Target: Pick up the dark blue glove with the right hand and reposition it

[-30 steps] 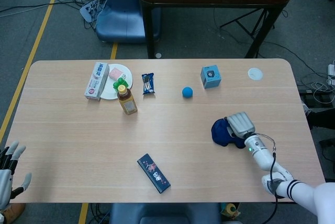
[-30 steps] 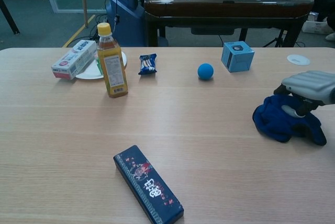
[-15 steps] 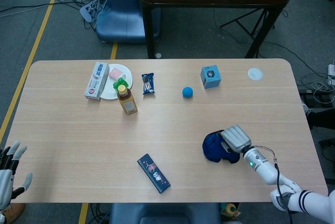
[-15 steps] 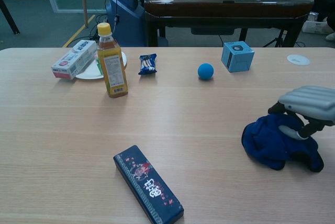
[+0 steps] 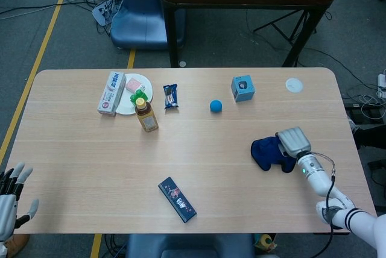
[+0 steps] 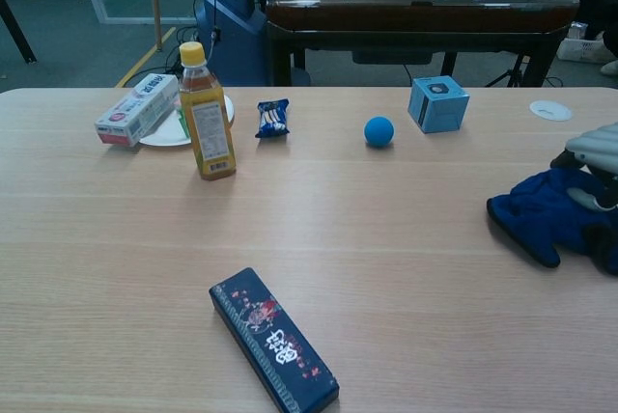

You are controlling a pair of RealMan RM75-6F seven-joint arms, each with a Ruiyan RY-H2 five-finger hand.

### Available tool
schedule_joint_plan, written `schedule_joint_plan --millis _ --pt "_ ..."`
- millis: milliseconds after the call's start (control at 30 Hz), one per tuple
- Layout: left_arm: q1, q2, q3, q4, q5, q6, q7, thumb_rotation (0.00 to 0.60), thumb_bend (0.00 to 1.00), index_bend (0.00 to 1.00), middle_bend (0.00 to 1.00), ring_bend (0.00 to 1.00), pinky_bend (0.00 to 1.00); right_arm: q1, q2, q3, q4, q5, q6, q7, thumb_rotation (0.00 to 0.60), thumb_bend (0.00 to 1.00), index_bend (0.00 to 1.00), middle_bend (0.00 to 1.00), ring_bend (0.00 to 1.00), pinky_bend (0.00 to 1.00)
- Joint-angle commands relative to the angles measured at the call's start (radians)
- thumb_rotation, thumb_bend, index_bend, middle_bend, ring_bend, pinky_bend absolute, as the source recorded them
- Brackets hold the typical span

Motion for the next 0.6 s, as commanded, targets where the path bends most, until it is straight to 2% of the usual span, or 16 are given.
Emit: schedule_joint_plan --millis 33,267,600 --pt "-0.001 -0.001 0.000 -0.001 0.001 0.000 0.001 0.600 0.33 0.11 0.00 0.04 0.00 0.005 -0.019 0.022 0.045 0.031 -0.018 -0.011 0.600 0.74 0.72 0.58 0.61 0.74" --pt "-0.001 0.000 -0.001 0.000 0.000 -0.001 0.000 0.600 0.33 0.11 0.00 0.04 0.00 0.000 -0.022 -0.001 -0.006 -0.014 -0.008 0.012 0.600 0.74 0.72 0.58 0.61 0.74" --pt "0.003 0.000 0.001 0.007 -0.002 0.003 -0.010 0.600 0.33 0.11 0.00 0.04 0.00 0.007 0.001 -0.047 -0.185 -0.128 0.040 0.031 0.600 0.74 0.72 0.59 0.61 0.74"
